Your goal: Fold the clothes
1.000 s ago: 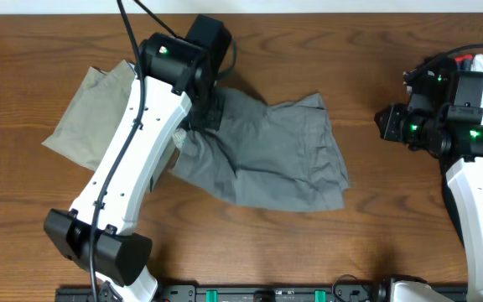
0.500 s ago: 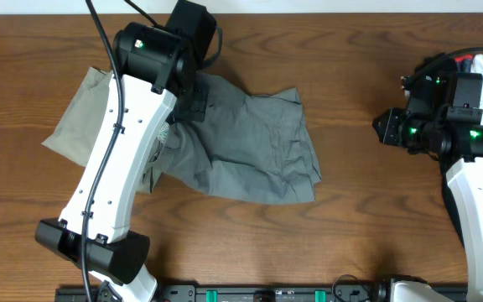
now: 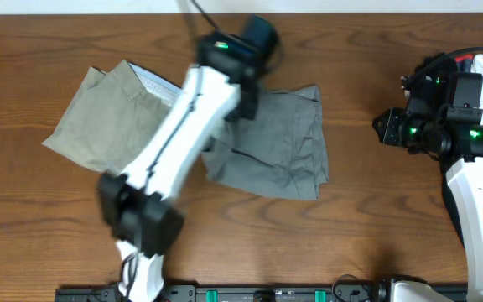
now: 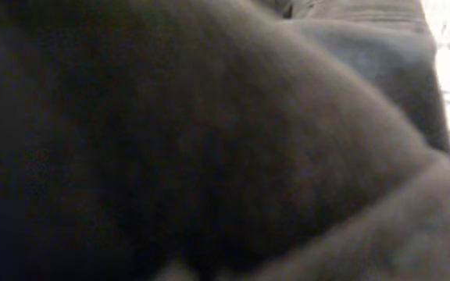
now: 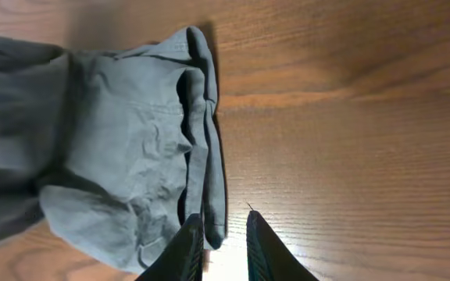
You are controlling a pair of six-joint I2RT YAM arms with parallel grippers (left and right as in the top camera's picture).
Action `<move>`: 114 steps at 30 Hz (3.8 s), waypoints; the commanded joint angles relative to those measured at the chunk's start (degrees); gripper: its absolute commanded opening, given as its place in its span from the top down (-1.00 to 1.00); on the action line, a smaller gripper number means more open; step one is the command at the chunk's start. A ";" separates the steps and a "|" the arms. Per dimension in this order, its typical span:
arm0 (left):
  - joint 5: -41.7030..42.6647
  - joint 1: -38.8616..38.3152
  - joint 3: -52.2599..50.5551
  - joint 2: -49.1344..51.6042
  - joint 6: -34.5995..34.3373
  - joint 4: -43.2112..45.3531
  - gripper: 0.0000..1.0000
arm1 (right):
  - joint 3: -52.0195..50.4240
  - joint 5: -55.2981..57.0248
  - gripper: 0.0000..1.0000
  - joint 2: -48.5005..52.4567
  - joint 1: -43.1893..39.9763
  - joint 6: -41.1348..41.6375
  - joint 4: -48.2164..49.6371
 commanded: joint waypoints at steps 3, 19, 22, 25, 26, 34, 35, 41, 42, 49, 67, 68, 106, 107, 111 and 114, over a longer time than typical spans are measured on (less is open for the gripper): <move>0.46 -4.66 -0.31 4.42 -8.11 2.75 0.88 | 0.33 -0.66 0.63 -0.26 -0.20 0.17 -0.61; 0.68 -12.70 -0.31 5.31 -16.85 14.75 -0.04 | 0.33 -0.63 0.63 -0.26 0.07 0.17 -1.27; 1.62 -14.21 -0.31 5.29 -16.76 16.96 -0.23 | 0.33 -0.63 0.64 -0.26 0.07 0.17 -1.29; 2.38 -15.13 -0.09 4.83 -14.45 17.42 -0.23 | 0.33 -0.61 0.63 -0.26 0.07 0.17 -1.31; 2.38 -15.15 0.02 4.46 -12.44 17.42 -0.23 | 0.33 -0.61 0.64 -0.26 0.07 0.17 -1.33; -2.19 -11.65 0.22 -3.17 -7.32 14.93 -0.25 | 0.33 -2.86 0.59 -0.26 0.52 -1.33 -1.38; -3.58 -10.47 0.22 -4.22 -7.30 13.92 -0.24 | 0.33 -5.38 0.58 -0.26 1.05 -3.61 -1.14; 1.22 -0.85 -0.52 -4.98 -5.77 5.64 -0.21 | 0.22 -9.60 0.39 2.38 8.26 -6.47 -0.92; 3.98 0.31 -1.07 -4.66 -4.24 5.31 -0.17 | 0.22 -9.66 0.37 3.23 9.51 -6.47 -0.74; 25.77 5.75 -13.70 -2.51 6.45 10.58 -0.08 | 0.22 -7.50 0.75 16.13 17.84 -4.57 4.31; 33.48 5.18 -47.04 -2.43 11.30 28.63 0.15 | 0.33 14.43 0.77 30.77 7.28 1.73 -2.78; 33.48 5.18 -46.93 -2.56 11.02 28.57 0.23 | 0.33 12.22 0.77 29.70 6.45 1.42 -2.82; 27.80 3.19 -41.86 3.98 10.73 34.99 0.24 | 0.28 15.45 0.75 35.63 8.85 1.77 16.04; 27.78 3.21 -41.83 3.98 10.71 34.71 0.24 | 0.28 15.54 0.75 35.58 8.09 1.77 15.56; 27.82 3.30 -41.18 2.08 10.67 32.46 0.24 | 0.28 15.50 0.74 35.17 4.44 1.77 13.84; 27.80 3.37 -39.32 -1.18 11.58 28.15 0.17 | 0.31 13.79 0.71 33.94 1.49 1.68 12.63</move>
